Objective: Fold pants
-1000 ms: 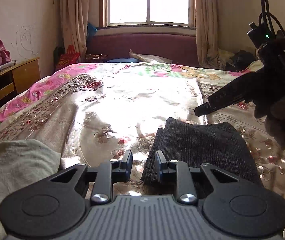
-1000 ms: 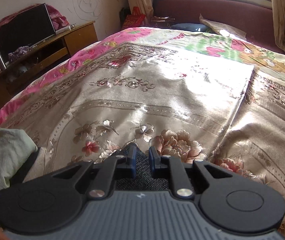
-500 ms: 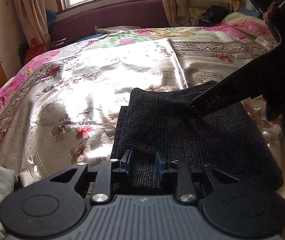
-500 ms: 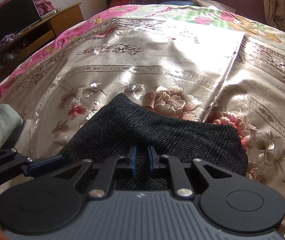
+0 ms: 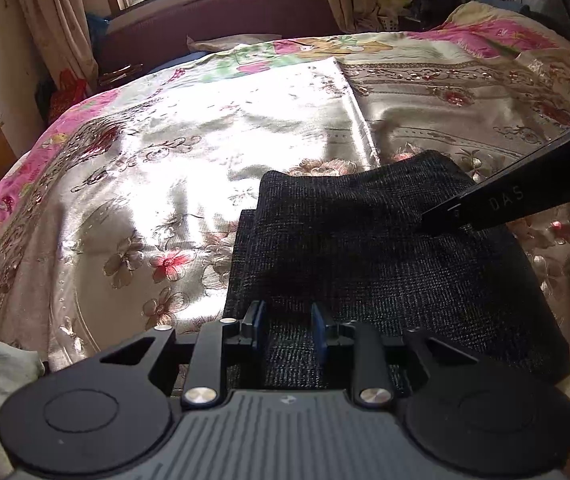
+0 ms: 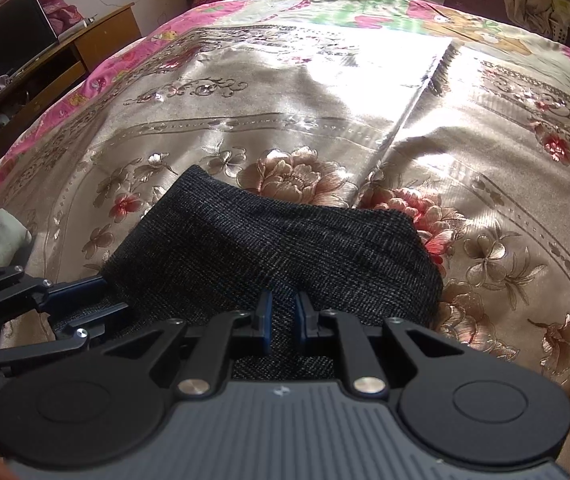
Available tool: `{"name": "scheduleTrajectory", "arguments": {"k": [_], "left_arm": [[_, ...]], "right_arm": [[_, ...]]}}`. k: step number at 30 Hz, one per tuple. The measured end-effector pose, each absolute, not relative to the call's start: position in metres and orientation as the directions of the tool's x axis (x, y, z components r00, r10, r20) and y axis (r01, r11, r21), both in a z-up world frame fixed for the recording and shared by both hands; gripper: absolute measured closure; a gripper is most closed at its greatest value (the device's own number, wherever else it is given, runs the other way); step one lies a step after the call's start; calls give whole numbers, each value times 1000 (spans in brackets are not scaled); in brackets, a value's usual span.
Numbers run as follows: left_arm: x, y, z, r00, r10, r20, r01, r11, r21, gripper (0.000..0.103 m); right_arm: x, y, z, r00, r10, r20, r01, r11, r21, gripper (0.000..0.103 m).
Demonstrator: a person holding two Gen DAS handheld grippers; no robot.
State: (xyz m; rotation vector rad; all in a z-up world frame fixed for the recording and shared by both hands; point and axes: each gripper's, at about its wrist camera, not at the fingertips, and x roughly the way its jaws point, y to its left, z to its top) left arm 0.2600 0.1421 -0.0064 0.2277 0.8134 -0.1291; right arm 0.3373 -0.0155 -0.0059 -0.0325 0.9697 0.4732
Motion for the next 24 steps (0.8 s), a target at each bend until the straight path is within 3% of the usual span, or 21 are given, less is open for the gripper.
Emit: {"name": "scheduleTrajectory", "arguments": {"k": [10,13,16,24], "left_arm": [[269,177,5,693,-19,-720,163,978,131,62],[273,185,5,684,-50,-728,178,979,100,61],[279,186,3,666,-88,-740,207,976,70,59],[291,193,-6,652,-121,-749,242,969,54,33]], "right_arm": [[323,-57,-1,487,368,-792,-292,923,249,88],[318,-68,-2,493,339,-801,-251,937,243,74],[315,-77,-5,484,347,-804,-223,937,270,72],[315,-88,-17,445,409,-797,-183,912,366,69]]}}
